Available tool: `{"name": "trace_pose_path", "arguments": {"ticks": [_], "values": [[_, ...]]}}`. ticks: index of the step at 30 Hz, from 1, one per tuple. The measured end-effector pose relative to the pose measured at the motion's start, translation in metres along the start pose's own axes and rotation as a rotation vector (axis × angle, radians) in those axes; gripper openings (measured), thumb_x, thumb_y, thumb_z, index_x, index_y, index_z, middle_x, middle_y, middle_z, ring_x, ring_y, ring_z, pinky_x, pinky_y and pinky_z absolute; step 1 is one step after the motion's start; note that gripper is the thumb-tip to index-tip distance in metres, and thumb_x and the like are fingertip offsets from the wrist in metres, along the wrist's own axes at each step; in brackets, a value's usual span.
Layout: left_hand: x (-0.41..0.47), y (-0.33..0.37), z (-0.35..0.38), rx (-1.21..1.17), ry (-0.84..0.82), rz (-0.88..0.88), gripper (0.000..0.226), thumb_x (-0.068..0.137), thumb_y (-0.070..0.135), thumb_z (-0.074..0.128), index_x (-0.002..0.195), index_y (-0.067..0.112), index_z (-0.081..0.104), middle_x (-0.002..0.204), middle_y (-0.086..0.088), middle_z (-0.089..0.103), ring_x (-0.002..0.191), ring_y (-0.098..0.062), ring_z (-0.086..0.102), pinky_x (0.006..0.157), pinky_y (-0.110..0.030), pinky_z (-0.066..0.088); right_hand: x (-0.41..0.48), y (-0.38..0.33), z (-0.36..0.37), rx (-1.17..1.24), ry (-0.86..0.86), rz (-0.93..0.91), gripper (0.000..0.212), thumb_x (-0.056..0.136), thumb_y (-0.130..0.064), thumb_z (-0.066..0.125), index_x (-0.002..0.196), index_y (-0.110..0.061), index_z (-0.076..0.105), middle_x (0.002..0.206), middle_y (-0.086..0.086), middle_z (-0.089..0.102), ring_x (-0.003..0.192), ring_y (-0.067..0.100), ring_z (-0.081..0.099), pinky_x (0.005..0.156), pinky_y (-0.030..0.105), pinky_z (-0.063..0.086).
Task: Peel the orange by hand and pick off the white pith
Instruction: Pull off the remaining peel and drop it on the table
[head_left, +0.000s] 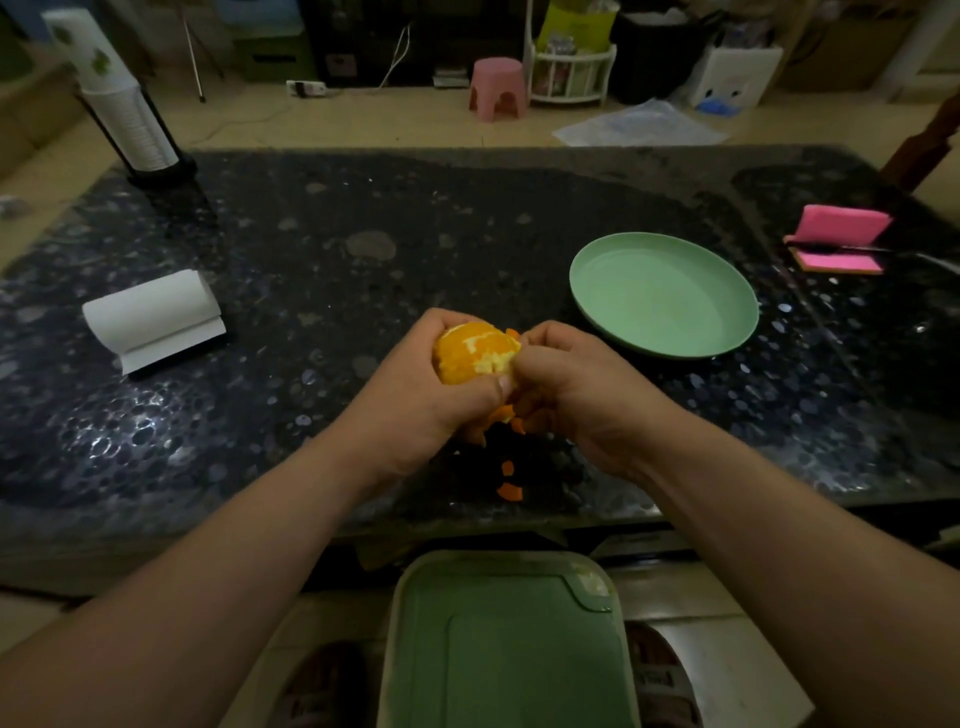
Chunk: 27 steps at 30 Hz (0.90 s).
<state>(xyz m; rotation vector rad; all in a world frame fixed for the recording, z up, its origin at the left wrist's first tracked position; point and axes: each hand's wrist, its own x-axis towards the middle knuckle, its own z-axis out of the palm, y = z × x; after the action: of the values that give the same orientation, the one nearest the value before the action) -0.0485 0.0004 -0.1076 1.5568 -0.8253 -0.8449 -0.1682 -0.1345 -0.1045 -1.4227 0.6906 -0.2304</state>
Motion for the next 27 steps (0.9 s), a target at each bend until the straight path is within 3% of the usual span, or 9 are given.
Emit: {"name": "trace_pose_path", "arguments": {"ticks": [4, 7, 11, 15, 22, 24, 27], "values": [[0.0009, -0.0021, -0.0002, 0.013, 0.004, 0.002, 0.041, 0.09, 0.011, 0.079, 0.123, 0.023, 0.057, 0.107, -0.007, 0.066, 0.082, -0.017, 0.071, 0.066, -0.038, 0.063, 0.0026, 0.0029, 0.0028, 0.005, -0.021, 0.042, 0.014, 0.085, -0.01, 0.064, 0.096, -0.016, 0.058, 0.066, 0.004, 0.065, 0.059, 0.015, 0.062, 0.061, 0.034, 0.047], [0.0025, -0.0053, -0.0043, -0.003, 0.016, -0.007, 0.04, 0.091, 0.011, 0.079, 0.121, 0.025, 0.057, 0.109, -0.011, 0.065, 0.082, -0.018, 0.07, 0.065, -0.036, 0.062, -0.0001, 0.003, 0.0009, 0.119, -0.096, 0.147, 0.009, 0.096, -0.005, 0.06, 0.102, -0.012, 0.061, 0.075, 0.006, 0.07, 0.063, 0.014, 0.067, 0.059, 0.028, 0.053], [0.0026, -0.0062, -0.0025, -0.088, 0.023, -0.049, 0.043, 0.091, 0.017, 0.079, 0.125, 0.025, 0.054, 0.114, -0.012, 0.064, 0.082, -0.019, 0.07, 0.066, -0.035, 0.06, -0.0034, 0.0022, -0.0045, 0.32, -0.159, 0.3, 0.015, 0.098, -0.014, 0.058, 0.107, -0.005, 0.068, 0.082, 0.01, 0.072, 0.067, 0.016, 0.069, 0.058, 0.024, 0.059], [0.0049, -0.0047, 0.0012, -0.199, 0.004, -0.104, 0.051, 0.078, 0.024, 0.065, 0.127, 0.021, 0.052, 0.117, -0.015, 0.064, 0.084, -0.023, 0.07, 0.066, -0.035, 0.059, -0.0024, 0.0022, -0.0042, 0.412, -0.127, 0.336, 0.017, 0.096, -0.012, 0.058, 0.109, -0.006, 0.066, 0.083, 0.013, 0.071, 0.065, 0.017, 0.071, 0.056, 0.026, 0.06], [0.0004, -0.0062, -0.007, 0.227, -0.001, 0.006, 0.075, 0.075, 0.035, 0.076, 0.139, 0.048, 0.041, 0.128, 0.001, 0.055, 0.107, -0.017, 0.066, 0.088, -0.044, 0.063, -0.0049, -0.0002, -0.0056, 0.45, -0.188, 0.421, 0.016, 0.091, -0.011, 0.055, 0.104, -0.006, 0.064, 0.085, 0.013, 0.071, 0.069, 0.02, 0.073, 0.057, 0.028, 0.062], [-0.0005, -0.006, -0.0075, 0.272, 0.011, 0.04, 0.075, 0.078, 0.035, 0.076, 0.141, 0.049, 0.038, 0.126, 0.004, 0.055, 0.105, -0.013, 0.065, 0.087, -0.04, 0.062, -0.0054, -0.0008, -0.0055, 0.467, -0.211, 0.426, 0.021, 0.085, -0.011, 0.058, 0.104, -0.005, 0.065, 0.087, 0.012, 0.071, 0.073, 0.02, 0.073, 0.059, 0.028, 0.062], [-0.0009, -0.0069, -0.0075, 0.33, 0.01, 0.092, 0.075, 0.088, 0.024, 0.078, 0.143, 0.047, 0.034, 0.124, 0.009, 0.052, 0.099, -0.002, 0.061, 0.082, -0.029, 0.057, -0.0052, 0.0009, -0.0034, 0.47, -0.208, 0.415, 0.021, 0.092, -0.01, 0.055, 0.11, -0.004, 0.065, 0.084, 0.011, 0.07, 0.071, 0.019, 0.07, 0.058, 0.027, 0.062]]}}
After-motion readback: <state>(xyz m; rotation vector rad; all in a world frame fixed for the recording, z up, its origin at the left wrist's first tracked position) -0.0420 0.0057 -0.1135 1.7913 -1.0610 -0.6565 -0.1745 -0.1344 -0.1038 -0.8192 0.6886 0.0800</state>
